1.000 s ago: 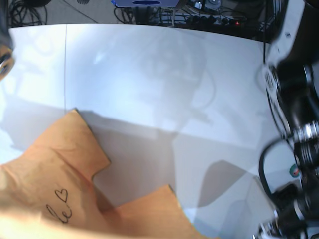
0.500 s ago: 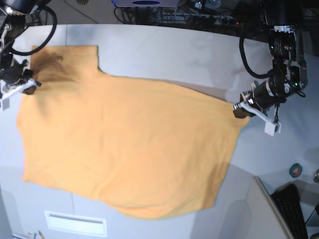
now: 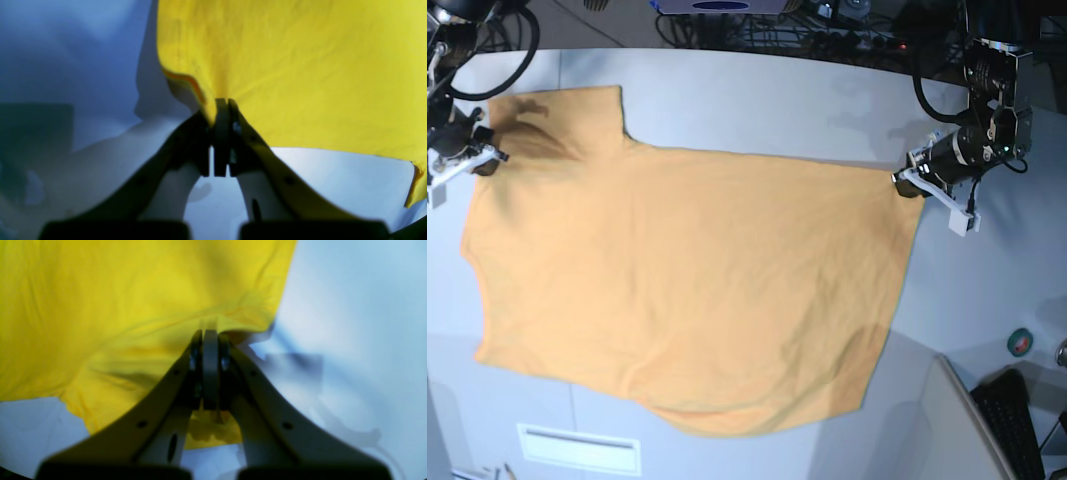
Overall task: Layout the t-shirt on the table in an organized manner, then fold the t-shirt properly
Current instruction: 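Lift and shake the shirt, then lay it flat with both grippers, then drag the held shirt edge across the shirt body with both grippers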
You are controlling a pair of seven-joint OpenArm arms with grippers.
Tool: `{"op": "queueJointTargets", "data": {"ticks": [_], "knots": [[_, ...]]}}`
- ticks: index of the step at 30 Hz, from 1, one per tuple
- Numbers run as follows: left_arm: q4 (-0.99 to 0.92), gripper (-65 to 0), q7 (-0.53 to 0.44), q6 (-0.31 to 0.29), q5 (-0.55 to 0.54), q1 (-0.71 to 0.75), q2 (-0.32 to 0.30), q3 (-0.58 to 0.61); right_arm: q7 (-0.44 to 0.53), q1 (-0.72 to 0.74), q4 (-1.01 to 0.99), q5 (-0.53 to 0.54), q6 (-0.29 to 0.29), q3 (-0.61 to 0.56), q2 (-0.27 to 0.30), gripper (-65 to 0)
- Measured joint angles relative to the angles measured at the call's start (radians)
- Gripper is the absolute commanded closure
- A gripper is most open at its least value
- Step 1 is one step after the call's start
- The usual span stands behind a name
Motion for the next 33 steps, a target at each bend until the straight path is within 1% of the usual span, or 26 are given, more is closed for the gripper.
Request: {"op": "queueJointTargets", "data": {"ticks": [5, 9, 11, 13, 16, 19, 21, 23, 24, 26, 30, 31, 33], "knots": [[0.003, 0.0, -0.003, 0.0, 0.0, 0.008, 0.0, 0.0, -0.004, 0.006, -0.035, -0.002, 0.0, 0.001, -0.001, 0.0], [0.032, 0.0, -0.004, 0.0, 0.001, 0.055, 0.002, -0.005, -0.002, -0.035, -0.021, 0.005, 0.0, 0.001, -0.002, 0.0], [0.058, 0.0, 0.0, -0.002, -0.006, 0.09, 0.017, -0.053, -0.006, -0.064, -0.002, 0.005, 0.0, 0.001, -0.004, 0.0], [0.09, 0.0, -0.002, -0.003, -0.013, 0.134, 0.017, -0.115, -0.011, -0.085, 0.033, 0.003, 0.0, 0.0, -0.01, 0.0], [0.141, 0.0, 0.0, 0.001, 0.004, 0.183, 0.029, -0.182, -0.016, -0.123, 0.115, 0.014, 0.008, 0.0, -0.012, 0.0], [0.198, 0.0, 0.001, 0.0, -0.003, 0.227, 0.04, -0.192, -0.014, -0.165, 0.187, 0.006, 0.007, -0.006, -0.015, 0.0], [0.228, 0.0, 0.004, 0.0, -0.004, 0.237, 0.043, -0.192, -0.022, -0.172, 0.224, -0.004, 0.004, -0.006, -0.027, 0.0], [0.25, 0.0, 0.008, 0.001, -0.003, 0.233, 0.042, -0.195, -0.026, -0.166, 0.256, 0.008, 0.005, -0.009, -0.035, 0.0], [0.261, 0.0, 0.008, 0.001, -0.002, 0.227, 0.041, -0.199, -0.04, -0.151, 0.266, 0.006, 0.005, -0.011, -0.035, 0.0], [0.275, 0.0, 0.01, 0.0, -0.002, 0.202, 0.039, -0.201, -0.1, -0.109, 0.268, 0.002, 0.004, -0.01, -0.03, 0.0], [0.275, 0.0, 0.005, 0.004, -0.004, 0.129, 0.042, -0.191, -0.134, -0.03, 0.267, 0.005, 0.004, -0.01, -0.026, 0.0], [0.269, 0.0, 0.006, 0.026, -0.005, 0.109, 0.042, -0.19, -0.139, -0.013, 0.266, 0.005, 0.003, -0.011, -0.022, 0.0], [0.238, 0.0, 0.011, 0.051, -0.004, 0.063, 0.049, -0.191, -0.136, 0.029, 0.243, 0.01, 0.003, -0.01, -0.004, 0.0]]}}
